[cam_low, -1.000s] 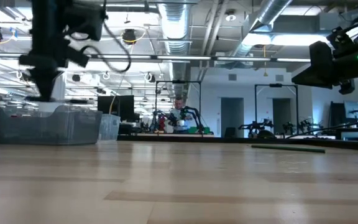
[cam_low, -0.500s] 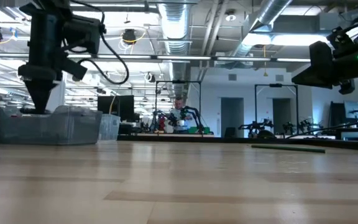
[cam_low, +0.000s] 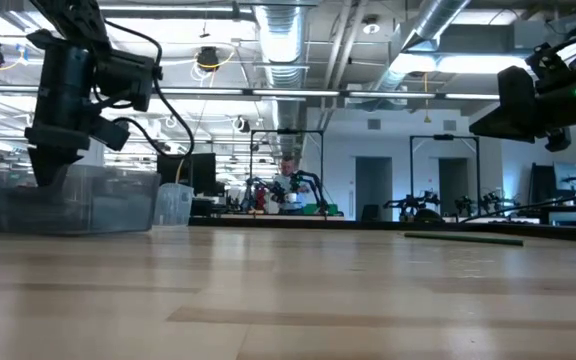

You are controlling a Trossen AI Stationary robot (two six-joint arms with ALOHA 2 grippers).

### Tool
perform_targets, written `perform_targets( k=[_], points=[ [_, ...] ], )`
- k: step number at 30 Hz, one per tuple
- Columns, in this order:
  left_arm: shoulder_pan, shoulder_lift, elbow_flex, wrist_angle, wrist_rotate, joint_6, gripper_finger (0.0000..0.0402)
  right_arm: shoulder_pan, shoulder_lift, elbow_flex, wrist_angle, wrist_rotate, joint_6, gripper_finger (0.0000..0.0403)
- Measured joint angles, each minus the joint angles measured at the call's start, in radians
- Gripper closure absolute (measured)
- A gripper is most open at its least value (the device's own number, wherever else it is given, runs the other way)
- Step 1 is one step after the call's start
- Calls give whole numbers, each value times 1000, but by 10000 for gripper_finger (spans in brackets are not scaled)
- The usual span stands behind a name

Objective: Sort pens & pencils
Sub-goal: Put the silver pen into the black bin, then put the green pencil into the white bin

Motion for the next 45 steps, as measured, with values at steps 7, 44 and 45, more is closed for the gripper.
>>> perform_targets(
  k=[7,44,45],
  points=[
    [6,0,0,9,1,0,374,0,0,0,0,0,0,321],
    [-47,0,267,83,-91,101,319,0,0,0,0,0,0,321],
    [-50,0,286,110,-88,101,319,0,0,0,0,0,0,321]
  ],
)
